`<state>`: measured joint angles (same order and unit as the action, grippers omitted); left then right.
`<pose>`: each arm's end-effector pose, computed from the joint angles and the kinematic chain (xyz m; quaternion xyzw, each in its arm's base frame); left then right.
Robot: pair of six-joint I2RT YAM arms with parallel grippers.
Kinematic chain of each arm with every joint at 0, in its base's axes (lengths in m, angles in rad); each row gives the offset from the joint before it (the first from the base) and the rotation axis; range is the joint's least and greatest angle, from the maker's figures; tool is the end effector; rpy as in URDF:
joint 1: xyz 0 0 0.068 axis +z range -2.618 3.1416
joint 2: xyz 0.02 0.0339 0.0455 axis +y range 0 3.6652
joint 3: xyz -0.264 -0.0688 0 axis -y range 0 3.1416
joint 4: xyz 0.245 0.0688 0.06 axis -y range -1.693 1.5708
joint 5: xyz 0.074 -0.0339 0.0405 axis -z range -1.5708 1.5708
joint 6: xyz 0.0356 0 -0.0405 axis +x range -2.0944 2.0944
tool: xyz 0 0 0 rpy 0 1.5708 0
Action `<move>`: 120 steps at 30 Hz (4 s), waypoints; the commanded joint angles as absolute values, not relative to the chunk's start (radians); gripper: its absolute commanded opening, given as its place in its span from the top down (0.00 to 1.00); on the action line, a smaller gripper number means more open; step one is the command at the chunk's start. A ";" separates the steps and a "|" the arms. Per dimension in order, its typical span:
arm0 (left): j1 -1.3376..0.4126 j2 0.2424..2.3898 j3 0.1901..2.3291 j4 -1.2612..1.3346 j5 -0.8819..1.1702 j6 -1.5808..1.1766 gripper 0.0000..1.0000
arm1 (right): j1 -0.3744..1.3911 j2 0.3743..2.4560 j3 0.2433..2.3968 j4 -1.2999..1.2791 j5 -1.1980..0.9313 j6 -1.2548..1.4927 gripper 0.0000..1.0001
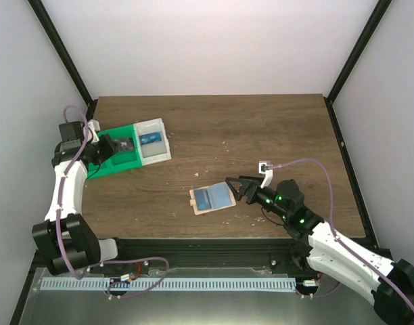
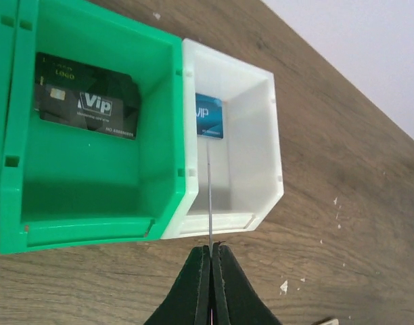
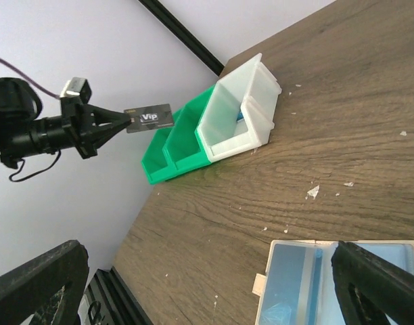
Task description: Take the credit cards out of the card holder
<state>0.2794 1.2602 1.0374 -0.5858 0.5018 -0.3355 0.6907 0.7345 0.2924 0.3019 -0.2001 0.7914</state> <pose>0.2586 0.0564 0.2931 -0.1841 0.8850 -0.2405 0.3537 0.1335 0.1195 0.2246 -0.0276 0.7535 0.4961 0.4305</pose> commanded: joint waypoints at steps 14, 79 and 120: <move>0.288 1.544 1.210 -0.582 0.391 -0.256 1.00 | 0.696 0.593 0.294 0.187 -0.141 0.700 0.00; 0.274 1.763 1.425 -0.508 0.389 -0.369 0.48 | 0.695 0.597 0.358 0.003 0.004 0.783 0.00; -0.358 1.299 0.739 -0.108 0.605 -0.544 0.20 | 0.678 1.330 0.541 0.039 -0.119 0.540 0.56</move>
<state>-0.3050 1.2896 0.7918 -0.2535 0.5709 -0.4690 0.6834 1.2808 0.4919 0.0128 -0.1398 0.5575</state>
